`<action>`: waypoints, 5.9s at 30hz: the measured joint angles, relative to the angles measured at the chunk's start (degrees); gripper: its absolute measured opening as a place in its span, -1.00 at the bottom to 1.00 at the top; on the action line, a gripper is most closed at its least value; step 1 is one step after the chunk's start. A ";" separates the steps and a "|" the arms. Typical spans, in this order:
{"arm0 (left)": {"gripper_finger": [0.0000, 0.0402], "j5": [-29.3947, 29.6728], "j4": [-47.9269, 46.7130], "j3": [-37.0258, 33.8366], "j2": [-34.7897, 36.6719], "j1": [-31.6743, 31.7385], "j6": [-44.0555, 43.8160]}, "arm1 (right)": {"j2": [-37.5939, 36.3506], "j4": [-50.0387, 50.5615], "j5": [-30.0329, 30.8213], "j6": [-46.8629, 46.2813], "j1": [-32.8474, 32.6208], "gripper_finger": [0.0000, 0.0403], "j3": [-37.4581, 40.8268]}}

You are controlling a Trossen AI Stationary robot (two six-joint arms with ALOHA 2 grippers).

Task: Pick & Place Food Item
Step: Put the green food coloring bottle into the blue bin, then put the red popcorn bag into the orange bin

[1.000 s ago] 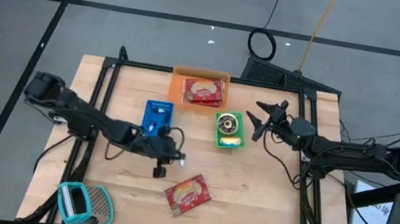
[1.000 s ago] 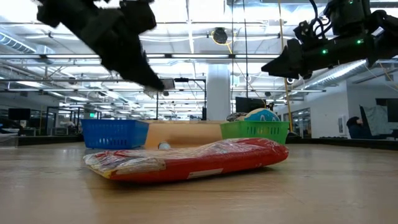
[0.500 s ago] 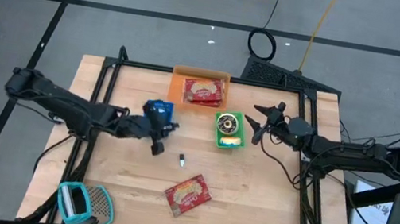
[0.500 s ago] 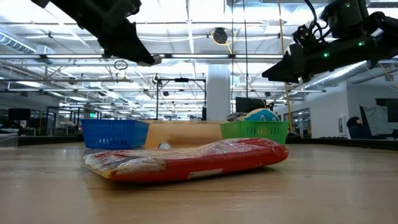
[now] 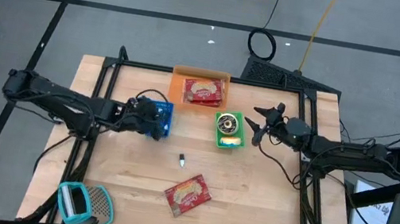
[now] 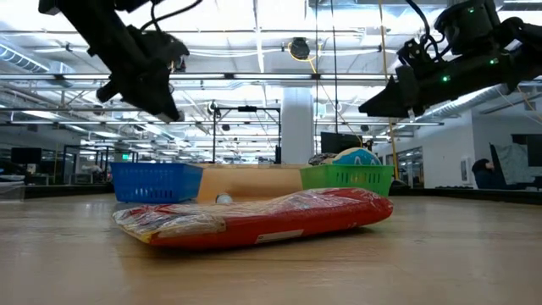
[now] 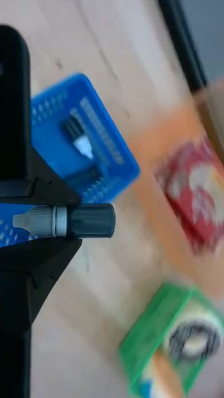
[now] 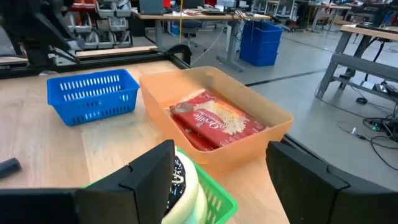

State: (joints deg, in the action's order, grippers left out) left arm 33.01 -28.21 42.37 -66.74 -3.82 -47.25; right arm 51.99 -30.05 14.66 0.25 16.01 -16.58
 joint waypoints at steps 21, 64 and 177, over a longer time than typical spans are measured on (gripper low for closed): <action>-0.65 -2.22 1.41 -1.55 -13.87 5.74 -14.41 | 0.00 -0.95 0.00 -1.07 0.00 0.20 -0.02; -0.08 12.88 24.32 -0.74 -4.53 -2.73 22.65 | 2.15 -10.22 -17.69 -5.18 -8.29 0.20 -0.31; -0.08 -5.03 29.01 -0.92 -4.37 -1.35 30.35 | 52.35 24.19 -15.39 34.34 -32.87 -0.44 -38.24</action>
State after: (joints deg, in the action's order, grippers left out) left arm 27.99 0.80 41.45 -71.11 -5.17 -16.91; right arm 104.33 -5.86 -0.73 34.59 -16.86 -54.82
